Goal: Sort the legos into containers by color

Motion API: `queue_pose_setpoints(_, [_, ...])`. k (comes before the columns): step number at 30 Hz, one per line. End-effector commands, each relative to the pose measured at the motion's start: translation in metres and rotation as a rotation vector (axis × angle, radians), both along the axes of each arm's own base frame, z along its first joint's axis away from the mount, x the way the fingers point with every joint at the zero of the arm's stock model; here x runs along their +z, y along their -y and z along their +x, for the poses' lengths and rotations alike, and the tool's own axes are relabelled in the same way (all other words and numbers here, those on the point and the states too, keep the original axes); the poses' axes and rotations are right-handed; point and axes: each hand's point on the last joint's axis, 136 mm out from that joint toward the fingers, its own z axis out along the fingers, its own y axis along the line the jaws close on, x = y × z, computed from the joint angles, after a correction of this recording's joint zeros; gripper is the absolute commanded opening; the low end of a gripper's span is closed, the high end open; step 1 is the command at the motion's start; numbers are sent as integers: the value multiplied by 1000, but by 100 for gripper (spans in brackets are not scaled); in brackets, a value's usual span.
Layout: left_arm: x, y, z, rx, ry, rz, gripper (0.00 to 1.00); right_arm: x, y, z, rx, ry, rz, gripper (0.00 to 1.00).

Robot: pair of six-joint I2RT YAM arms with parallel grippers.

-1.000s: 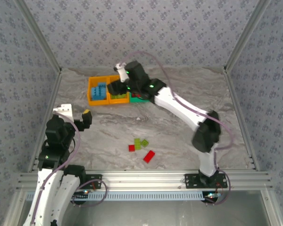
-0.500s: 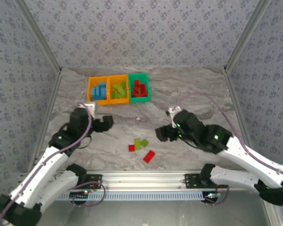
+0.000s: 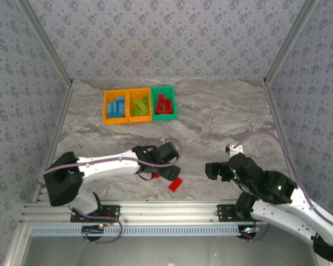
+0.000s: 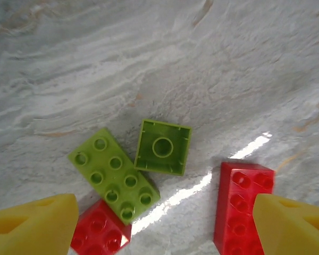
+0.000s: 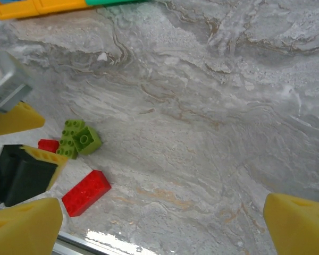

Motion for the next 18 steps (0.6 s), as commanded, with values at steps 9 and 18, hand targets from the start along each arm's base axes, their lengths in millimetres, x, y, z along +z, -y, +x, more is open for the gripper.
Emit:
queue_pose_setpoints(9, [-28, 23, 14, -118, 30, 89, 64, -8, -10, -2, 27, -43, 7, 100])
queue_pose_setpoints(18, [-40, 27, 18, -139, 27, 116, 50, -24, -45, -23, 237, -210, -21, 100])
